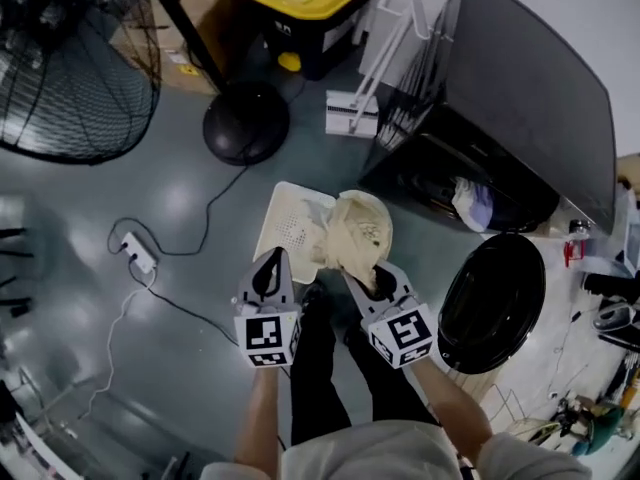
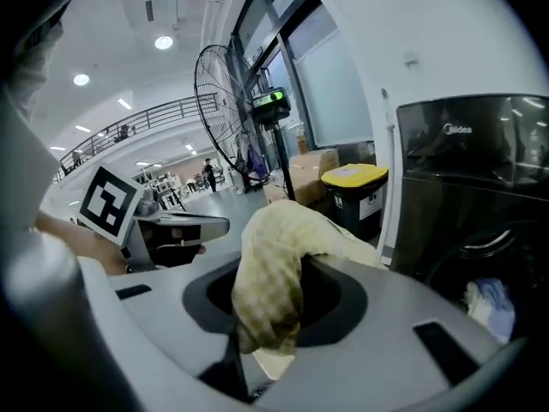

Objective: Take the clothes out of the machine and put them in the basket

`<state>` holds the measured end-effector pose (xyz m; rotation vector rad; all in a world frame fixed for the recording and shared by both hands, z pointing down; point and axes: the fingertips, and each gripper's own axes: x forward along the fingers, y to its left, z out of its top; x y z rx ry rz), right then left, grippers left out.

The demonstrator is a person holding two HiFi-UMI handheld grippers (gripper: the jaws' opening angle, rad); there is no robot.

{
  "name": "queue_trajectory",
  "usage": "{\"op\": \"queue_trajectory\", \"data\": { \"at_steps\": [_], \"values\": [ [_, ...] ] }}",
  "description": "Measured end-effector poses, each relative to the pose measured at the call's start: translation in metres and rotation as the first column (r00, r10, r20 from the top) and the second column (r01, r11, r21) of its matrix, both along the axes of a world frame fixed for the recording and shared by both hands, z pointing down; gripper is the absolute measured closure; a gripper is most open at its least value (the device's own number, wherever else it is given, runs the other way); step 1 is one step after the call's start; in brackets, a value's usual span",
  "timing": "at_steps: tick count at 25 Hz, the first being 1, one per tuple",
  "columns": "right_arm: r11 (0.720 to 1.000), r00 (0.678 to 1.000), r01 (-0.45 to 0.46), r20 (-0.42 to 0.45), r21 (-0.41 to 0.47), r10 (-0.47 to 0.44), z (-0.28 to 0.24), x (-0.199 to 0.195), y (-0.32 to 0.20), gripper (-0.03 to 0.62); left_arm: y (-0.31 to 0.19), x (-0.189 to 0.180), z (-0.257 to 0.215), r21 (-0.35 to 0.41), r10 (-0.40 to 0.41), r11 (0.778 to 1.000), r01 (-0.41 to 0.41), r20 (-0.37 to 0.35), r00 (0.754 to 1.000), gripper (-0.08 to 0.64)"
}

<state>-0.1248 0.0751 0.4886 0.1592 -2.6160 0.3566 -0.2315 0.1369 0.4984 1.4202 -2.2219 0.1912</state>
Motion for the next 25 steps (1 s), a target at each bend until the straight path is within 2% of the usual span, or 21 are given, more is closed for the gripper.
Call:
{"op": "queue_trajectory", "data": {
  "at_steps": [7,15,19,25],
  "values": [
    [0.996,0.995,0.081,-0.049,-0.027,-0.082,0.045,-0.043,0.034,0.465,0.045,-0.018,0.004,-0.019,-0.068,0.998,0.068,0.004,0.998,0.541],
    [0.989,0.981,0.101,-0.155,-0.107,-0.116,0.123,-0.080,0.061,0.463,0.056,-0.018,0.015,-0.034,-0.064,0.997,0.064,-0.009,0.998,0.541],
    [0.984,0.963,0.094,-0.239,-0.151,-0.129,0.171,-0.085,0.065,0.460,0.053,-0.015,0.020,-0.042,-0.053,0.998,0.052,-0.013,0.999,0.541],
    [0.974,0.919,0.144,-0.341,-0.175,-0.197,0.219,-0.096,0.081,0.454,0.056,-0.018,0.026,-0.058,-0.042,0.997,0.041,-0.018,0.999,0.541]
  ]
}}
